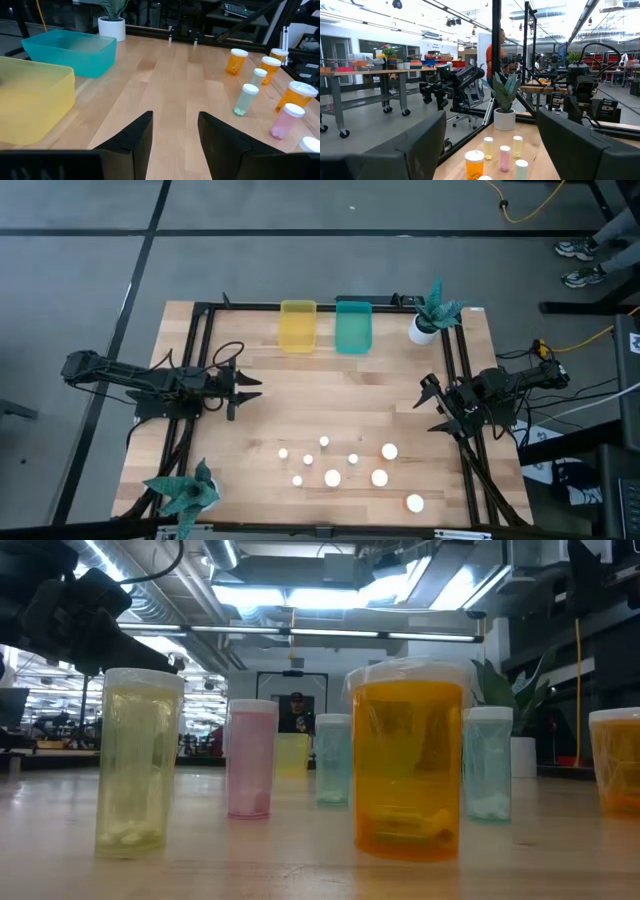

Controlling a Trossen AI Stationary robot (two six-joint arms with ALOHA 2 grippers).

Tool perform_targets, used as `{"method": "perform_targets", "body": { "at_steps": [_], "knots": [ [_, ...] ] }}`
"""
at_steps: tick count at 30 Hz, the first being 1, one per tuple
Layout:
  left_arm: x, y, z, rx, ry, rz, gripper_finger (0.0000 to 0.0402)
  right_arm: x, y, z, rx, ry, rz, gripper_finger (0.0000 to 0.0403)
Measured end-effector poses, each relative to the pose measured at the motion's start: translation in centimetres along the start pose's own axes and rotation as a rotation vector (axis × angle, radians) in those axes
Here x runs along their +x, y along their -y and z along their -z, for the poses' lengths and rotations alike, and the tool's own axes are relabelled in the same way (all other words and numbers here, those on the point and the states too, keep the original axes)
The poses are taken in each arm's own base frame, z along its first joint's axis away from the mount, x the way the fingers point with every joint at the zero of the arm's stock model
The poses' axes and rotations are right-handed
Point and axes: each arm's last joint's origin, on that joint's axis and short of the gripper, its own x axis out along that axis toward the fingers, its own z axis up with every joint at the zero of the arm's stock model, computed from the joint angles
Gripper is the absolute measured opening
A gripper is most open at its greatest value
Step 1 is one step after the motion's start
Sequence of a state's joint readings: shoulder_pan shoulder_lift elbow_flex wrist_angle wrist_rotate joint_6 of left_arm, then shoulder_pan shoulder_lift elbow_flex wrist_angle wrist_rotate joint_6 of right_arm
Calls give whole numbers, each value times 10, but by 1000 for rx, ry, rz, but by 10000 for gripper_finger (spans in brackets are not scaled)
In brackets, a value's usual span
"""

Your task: Pick and place medicine bottles into bin by pill shape (circle, oval)

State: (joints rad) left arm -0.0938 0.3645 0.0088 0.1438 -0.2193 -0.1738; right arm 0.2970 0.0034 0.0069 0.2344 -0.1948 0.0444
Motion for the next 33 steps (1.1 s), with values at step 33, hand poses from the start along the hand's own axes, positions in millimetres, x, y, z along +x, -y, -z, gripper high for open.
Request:
{"method": "perform_targets", "body": {
  "at_steps": [33],
  "knots": [
    [0,0,0,0,0,0,150,0,0,-4,-4,37,8,314]
  ]
}}
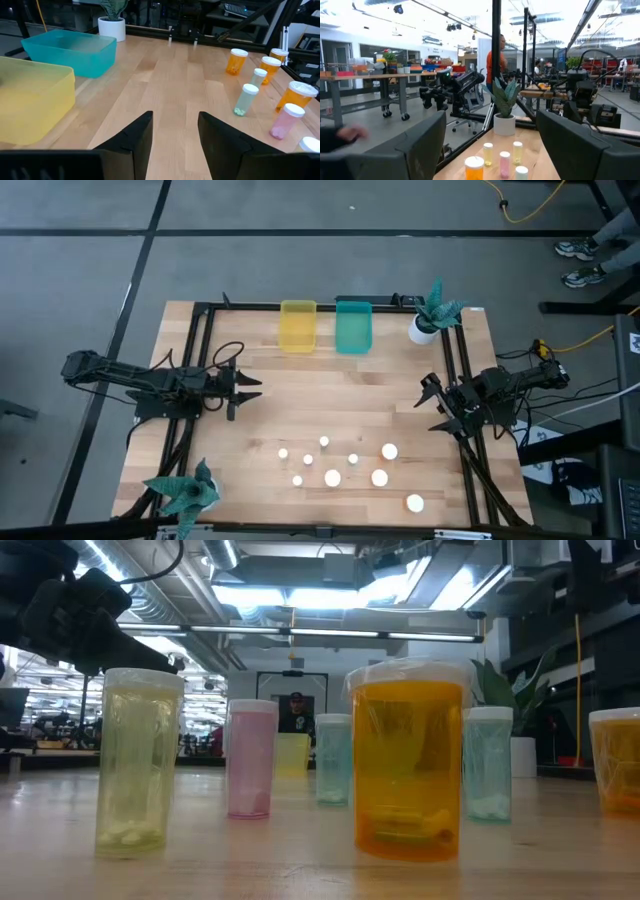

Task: Pick and place medicine bottles into bin by pill shape (circle, oval)
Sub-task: Put the orange capsule bottle into the green bin

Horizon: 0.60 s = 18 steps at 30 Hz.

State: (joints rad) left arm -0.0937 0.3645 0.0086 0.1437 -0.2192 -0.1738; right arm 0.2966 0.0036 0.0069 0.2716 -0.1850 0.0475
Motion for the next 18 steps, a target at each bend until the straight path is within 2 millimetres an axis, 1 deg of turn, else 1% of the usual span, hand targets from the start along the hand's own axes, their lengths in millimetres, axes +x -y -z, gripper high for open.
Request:
{"method": "perform_targets", "body": {
  "at_steps": [4,9,14,18],
  "knots": [
    [0,0,0,0,1,0,150,0,2,-1,62,15,70,314],
    [0,0,0,0,1,0,150,0,2,-1,85,16,61,314],
    [0,0,0,0,0,0,150,0,2,-2,65,20,57,314],
    [0,0,0,0,1,0,150,0,2,-4,123,44,55,314]
  ]
}}
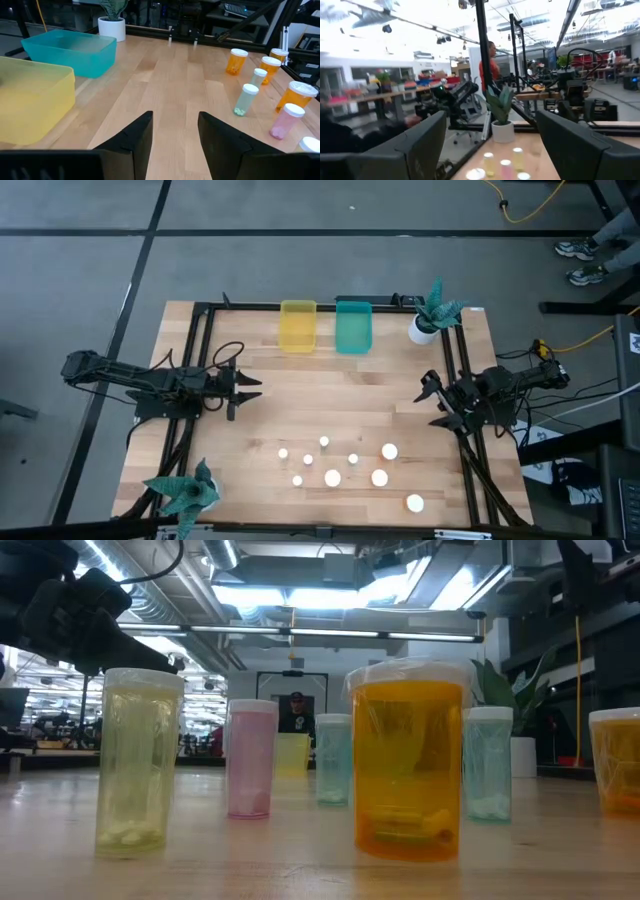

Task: Pick and place medicine bottles into bin by pill shape (circle, oval)
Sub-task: Put the orange capsule bottle into the green bin

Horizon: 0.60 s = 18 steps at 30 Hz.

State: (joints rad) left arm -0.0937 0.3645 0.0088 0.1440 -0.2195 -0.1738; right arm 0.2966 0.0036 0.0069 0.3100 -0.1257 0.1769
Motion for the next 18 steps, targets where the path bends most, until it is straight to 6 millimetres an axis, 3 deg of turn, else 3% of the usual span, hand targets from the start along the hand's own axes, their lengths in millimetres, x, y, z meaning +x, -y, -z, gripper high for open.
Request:
{"method": "perform_targets", "body": {
  "at_steps": [9,18],
  "knots": [
    [0,0,0,0,-1,0,150,1,1,-18,146,10,142,314],
    [0,0,0,0,0,0,150,12,-4,-67,213,-126,267,314]
  ]
}}
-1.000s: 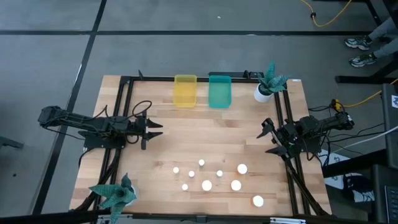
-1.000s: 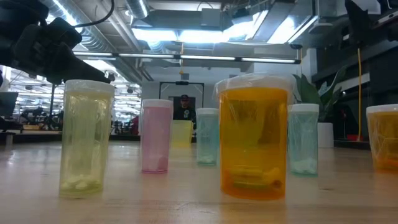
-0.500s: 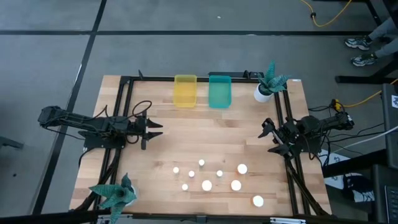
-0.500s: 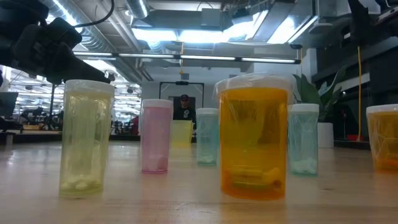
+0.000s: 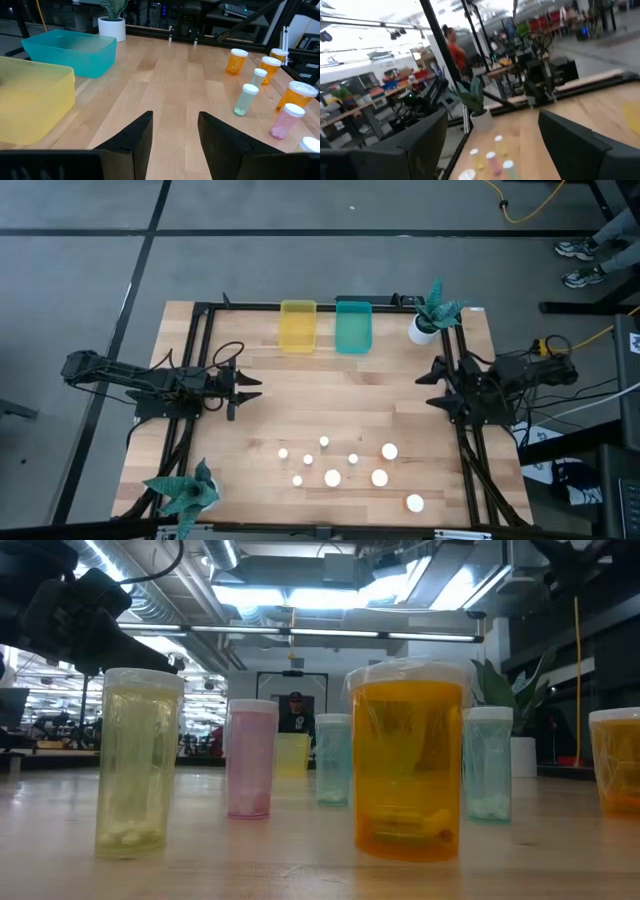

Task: Pick and place medicine bottles into bin by pill shape (circle, oval)
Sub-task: Put the orange capsule bottle into the green bin

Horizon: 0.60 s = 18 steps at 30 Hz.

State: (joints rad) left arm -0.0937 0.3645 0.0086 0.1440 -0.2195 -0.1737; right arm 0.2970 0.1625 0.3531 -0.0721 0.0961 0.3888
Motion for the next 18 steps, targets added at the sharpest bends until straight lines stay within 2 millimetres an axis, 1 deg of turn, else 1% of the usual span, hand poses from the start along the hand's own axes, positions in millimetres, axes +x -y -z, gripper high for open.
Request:
{"method": "perform_targets", "body": {
  "at_steps": [5,9,13,18],
  "knots": [
    [0,0,0,0,0,0,150,14,-12,-24,16,-195,46,314],
    [0,0,0,0,1,0,150,34,-18,-33,57,-391,142,314],
    [0,0,0,0,1,1,150,58,-20,-32,84,-586,250,314],
    [0,0,0,0,2,1,150,88,-20,-22,133,-767,374,314]
  ]
}}
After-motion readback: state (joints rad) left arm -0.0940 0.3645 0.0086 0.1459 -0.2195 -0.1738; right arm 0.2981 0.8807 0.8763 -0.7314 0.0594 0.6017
